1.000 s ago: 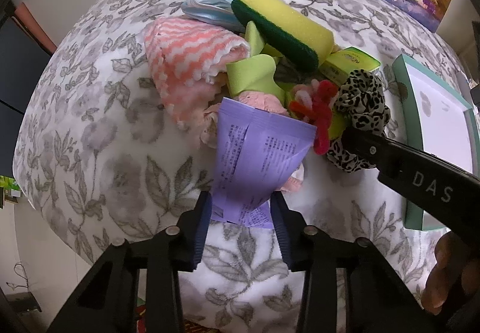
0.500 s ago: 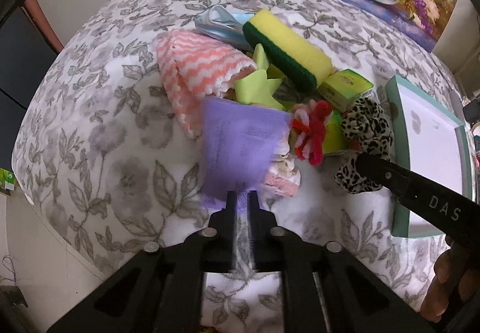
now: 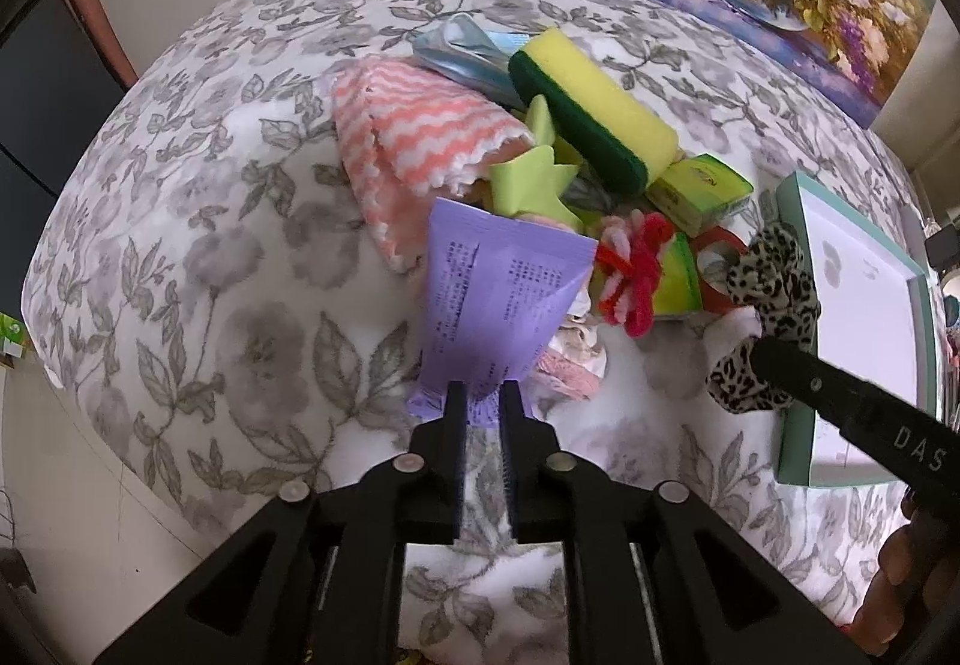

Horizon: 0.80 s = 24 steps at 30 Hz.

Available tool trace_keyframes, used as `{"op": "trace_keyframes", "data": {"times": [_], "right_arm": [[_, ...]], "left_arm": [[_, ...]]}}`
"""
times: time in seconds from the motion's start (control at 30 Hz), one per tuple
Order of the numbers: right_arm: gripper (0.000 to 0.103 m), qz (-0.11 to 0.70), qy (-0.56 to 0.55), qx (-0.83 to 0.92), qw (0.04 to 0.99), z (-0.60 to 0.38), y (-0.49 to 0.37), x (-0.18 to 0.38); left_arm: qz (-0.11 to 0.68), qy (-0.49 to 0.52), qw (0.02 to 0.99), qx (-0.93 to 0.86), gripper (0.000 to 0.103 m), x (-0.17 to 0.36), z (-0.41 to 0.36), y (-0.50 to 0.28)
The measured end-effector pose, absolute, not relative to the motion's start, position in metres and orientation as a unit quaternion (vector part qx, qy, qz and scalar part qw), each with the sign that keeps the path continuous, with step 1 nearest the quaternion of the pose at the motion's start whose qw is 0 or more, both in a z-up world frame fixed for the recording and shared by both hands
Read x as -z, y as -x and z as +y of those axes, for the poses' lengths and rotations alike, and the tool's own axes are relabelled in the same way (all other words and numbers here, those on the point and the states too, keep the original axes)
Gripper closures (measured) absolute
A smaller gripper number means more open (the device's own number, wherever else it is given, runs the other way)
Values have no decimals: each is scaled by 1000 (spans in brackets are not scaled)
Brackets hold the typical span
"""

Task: Organize soft objects
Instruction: 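Grasp the purple packet with the left tool while the right tool holds the scrunchie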

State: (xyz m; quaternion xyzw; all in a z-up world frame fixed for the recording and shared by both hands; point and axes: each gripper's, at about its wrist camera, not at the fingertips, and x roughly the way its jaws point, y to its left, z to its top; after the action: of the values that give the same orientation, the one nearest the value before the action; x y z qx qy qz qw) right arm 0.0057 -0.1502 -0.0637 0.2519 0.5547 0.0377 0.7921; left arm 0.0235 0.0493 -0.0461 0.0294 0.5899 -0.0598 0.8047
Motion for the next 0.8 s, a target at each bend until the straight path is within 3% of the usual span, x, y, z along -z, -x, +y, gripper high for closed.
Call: {"op": "trace_keyframes", "data": {"times": [0.03, 0.1, 0.13, 0.6, 0.8], "right_arm": [[69, 557, -252, -36, 790, -150, -6, 65], [69, 566, -252, -31, 784, -150, -5, 70], [69, 572, -252, -28, 780, -150, -5, 74], [69, 596, -253, -21, 762, -149, -1, 83], [69, 598, -259, -22, 758, -152, 2, 83]], "left_arm": [[590, -32, 804, 59, 72, 47, 49, -24], [592, -38, 803, 54, 58, 50, 49, -25], [591, -44, 804, 48, 56, 51, 48, -25], [606, -49, 792, 57, 56, 81, 48, -38], [599, -46, 797, 58, 63, 81, 50, -36]]}}
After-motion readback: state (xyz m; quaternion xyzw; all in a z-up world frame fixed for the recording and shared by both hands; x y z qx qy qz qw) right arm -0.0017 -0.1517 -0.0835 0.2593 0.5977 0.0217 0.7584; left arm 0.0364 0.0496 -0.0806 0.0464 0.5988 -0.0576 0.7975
